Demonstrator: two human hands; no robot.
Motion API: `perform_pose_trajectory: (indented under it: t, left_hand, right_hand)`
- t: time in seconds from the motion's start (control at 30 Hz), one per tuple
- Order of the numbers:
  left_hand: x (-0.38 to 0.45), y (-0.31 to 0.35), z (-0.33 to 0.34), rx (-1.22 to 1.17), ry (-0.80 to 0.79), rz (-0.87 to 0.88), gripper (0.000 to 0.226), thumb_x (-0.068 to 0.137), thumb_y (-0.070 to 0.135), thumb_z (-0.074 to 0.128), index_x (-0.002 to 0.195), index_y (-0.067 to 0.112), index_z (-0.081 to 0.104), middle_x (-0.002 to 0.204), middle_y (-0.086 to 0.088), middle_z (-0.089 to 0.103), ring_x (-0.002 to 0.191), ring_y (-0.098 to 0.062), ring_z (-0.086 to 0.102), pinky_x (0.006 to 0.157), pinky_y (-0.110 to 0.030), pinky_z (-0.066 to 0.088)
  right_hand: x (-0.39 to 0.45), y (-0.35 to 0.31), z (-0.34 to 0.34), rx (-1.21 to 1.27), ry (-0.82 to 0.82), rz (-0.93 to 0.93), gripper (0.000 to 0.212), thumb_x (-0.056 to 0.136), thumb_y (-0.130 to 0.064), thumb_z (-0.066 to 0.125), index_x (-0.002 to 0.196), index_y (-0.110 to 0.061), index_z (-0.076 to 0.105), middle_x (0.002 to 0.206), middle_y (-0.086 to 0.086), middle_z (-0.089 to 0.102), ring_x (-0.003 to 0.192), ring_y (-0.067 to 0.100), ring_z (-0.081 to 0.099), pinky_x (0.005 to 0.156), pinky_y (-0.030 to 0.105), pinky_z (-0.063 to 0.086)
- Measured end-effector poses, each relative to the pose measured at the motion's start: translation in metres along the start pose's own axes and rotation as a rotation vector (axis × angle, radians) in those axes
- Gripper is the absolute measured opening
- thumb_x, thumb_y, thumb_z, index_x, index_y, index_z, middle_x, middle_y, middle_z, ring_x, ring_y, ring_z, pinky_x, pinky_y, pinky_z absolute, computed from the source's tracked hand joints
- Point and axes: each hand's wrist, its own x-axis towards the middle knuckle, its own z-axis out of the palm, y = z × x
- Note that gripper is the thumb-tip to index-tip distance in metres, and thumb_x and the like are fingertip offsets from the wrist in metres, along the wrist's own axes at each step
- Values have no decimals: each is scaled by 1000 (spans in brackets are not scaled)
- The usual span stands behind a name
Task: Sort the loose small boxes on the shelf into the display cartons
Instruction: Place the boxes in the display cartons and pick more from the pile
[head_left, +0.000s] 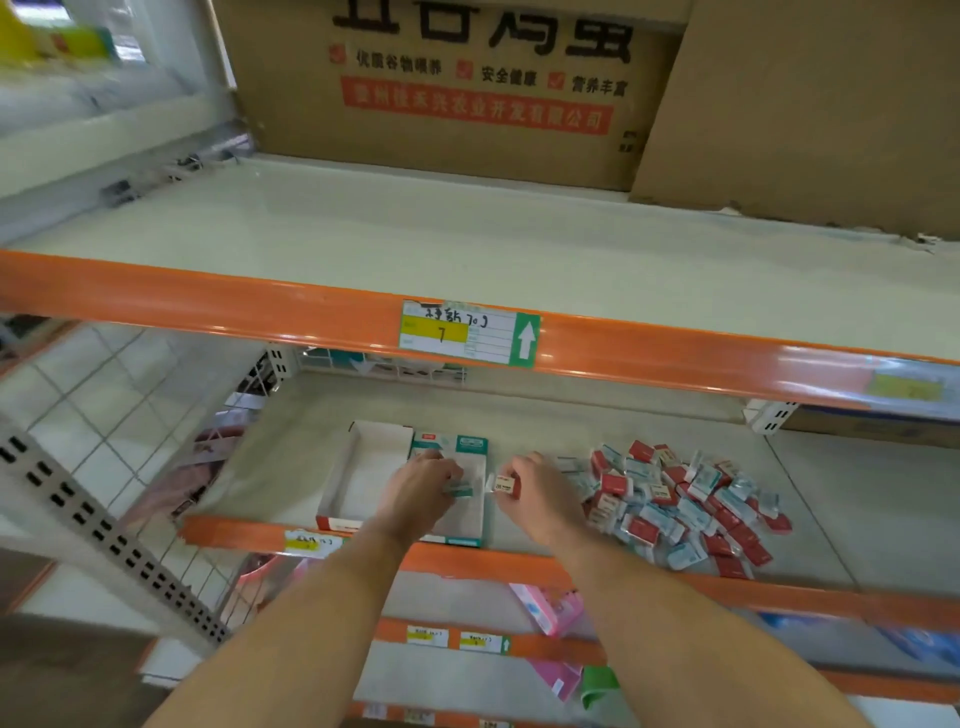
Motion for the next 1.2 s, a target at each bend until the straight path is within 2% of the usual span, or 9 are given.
perform_pose_trajectory:
  t: [0.1, 0.23, 0.37, 0.57, 0.87, 1.03, 1.2]
  left_hand:
    - [-3, -19, -11, 3, 1, 9, 27, 91, 19, 65, 117, 19, 68, 125, -3, 59, 112, -21, 59, 91, -29, 53]
    - [-10, -48, -27, 15, -20, -3, 32, 90, 20, 64, 122, 22, 66, 121, -2, 58, 106, -22, 62, 85, -34, 55]
    - [-15, -74, -39, 3, -38, -11, 32, 89, 21, 63, 120, 27, 66, 117, 0, 58, 102, -22, 62, 84, -33, 53]
    - [-16, -90, -43, 18, -70, 42, 32, 88, 21, 65, 119, 28, 67, 114, 1, 59, 99, -21, 62, 83, -36, 55]
    - [-11, -66, -28, -23, -89, 105, 34, 86, 22, 68, 120, 29, 68, 117, 2, 60, 110, -19, 54, 90, -33, 52]
    - [-12, -54, -13, 52, -126, 130, 31, 90, 25, 65, 120, 31, 67, 118, 3, 64, 108, -18, 54, 92, -31, 49]
    - [-13, -47, -7, 75, -178, 114, 32, 92, 24, 61, 123, 28, 65, 123, 2, 62, 111, -19, 52, 92, -30, 48]
  right_hand:
    - [4, -21, 6, -21, -12, 12, 20, 88, -32, 70, 105, -23, 63, 101, -6, 58, 90, 15, 56, 74, 29, 45]
    - [8, -47, 15, -9, -37, 12, 20, 90, -32, 69, 106, -21, 64, 104, -5, 60, 92, 16, 58, 79, 29, 48]
    - [7, -71, 29, 11, -29, 25, 19, 88, -34, 71, 102, -24, 65, 103, -5, 62, 89, 17, 61, 80, 38, 54]
    - [4, -92, 40, -7, -2, 44, 18, 90, -29, 69, 106, -22, 65, 106, -2, 63, 91, 17, 61, 81, 33, 53]
    - [4, -74, 24, -29, 47, 96, 19, 88, -26, 72, 106, -22, 66, 102, -6, 60, 92, 14, 59, 84, 33, 54]
    - [4, -62, 18, -28, 46, 121, 26, 90, -28, 71, 114, -22, 64, 109, -7, 60, 96, 13, 58, 82, 26, 48]
    - [5, -46, 14, -33, 32, 112, 26, 89, -28, 71, 113, -21, 65, 112, -4, 62, 97, 15, 59, 82, 27, 47]
